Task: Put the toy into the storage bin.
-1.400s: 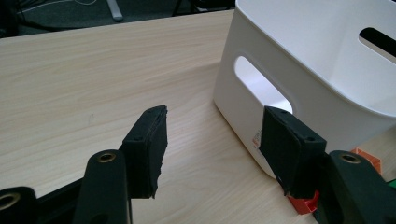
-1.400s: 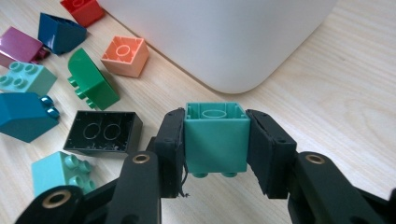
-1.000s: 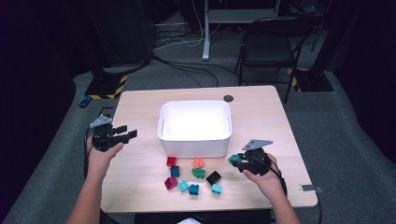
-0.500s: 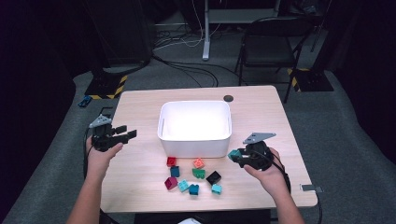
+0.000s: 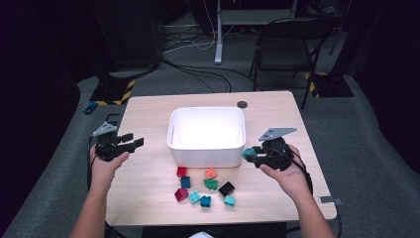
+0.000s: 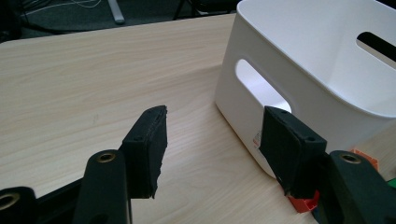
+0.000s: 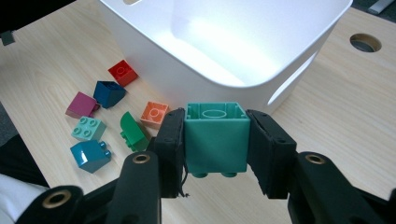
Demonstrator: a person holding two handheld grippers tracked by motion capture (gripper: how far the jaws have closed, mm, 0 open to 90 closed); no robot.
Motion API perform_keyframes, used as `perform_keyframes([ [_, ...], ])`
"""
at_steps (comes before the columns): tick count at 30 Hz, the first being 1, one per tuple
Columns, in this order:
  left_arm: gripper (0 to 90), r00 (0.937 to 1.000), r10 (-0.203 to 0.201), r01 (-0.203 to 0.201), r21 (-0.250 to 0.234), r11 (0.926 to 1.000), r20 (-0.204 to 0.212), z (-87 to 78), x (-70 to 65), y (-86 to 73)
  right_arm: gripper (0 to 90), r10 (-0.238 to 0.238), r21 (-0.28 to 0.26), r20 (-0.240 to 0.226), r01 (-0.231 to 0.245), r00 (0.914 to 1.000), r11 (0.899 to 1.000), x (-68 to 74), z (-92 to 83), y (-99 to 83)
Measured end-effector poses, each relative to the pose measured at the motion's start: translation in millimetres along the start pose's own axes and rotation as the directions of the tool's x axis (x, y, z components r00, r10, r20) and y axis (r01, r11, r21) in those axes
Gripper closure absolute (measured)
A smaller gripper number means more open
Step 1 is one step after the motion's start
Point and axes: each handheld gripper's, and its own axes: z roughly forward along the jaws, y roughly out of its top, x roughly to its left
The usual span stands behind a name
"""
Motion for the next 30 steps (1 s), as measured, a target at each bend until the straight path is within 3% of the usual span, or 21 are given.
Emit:
perform_keyframes([
  [17, 41.1, 1.0000, 0.002, -0.002, 0.000, 1.0000, 0.002, 0.7, -0.5, -0.6, 58.5, -0.029, -0.006, -0.016, 0.029, 0.9995, 1.000, 6.1, -3.5, 42.1],
  [30, 41.1, 1.0000, -0.006, 0.006, -0.005, 1.0000, 0.006, -0.5, 1.1, -0.5, 58.5, -0.066, -0.007, -0.030, 0.066, 0.9974, 0.998, 11.2, 19.4, 77.3],
])
